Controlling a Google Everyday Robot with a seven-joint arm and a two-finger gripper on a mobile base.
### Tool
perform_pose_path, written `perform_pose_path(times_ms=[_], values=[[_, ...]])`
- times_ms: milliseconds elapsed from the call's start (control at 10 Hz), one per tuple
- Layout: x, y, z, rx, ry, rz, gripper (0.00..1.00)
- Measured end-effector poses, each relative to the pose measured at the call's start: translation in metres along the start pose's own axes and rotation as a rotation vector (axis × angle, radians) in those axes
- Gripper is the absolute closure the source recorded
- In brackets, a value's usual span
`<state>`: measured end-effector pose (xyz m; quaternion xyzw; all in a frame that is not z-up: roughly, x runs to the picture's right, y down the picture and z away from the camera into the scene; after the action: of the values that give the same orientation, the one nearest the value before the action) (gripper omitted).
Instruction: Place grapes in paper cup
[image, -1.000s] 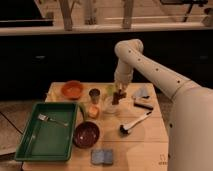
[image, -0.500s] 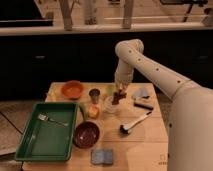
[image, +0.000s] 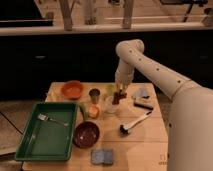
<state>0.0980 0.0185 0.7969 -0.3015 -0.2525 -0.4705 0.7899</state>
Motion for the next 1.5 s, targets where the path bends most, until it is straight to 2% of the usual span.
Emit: perform_pose_path(times_ms=[1300,1400,1500], values=[[-0.032,-0.026,-0.01,-0.025,0.036,-0.112,0.99],[-0.034,-0.027,-0.01,-0.027,0.038,-0.116,0.99],[-0.036,-0.028,-0.011,-0.031,0.041,-0.118,0.91]])
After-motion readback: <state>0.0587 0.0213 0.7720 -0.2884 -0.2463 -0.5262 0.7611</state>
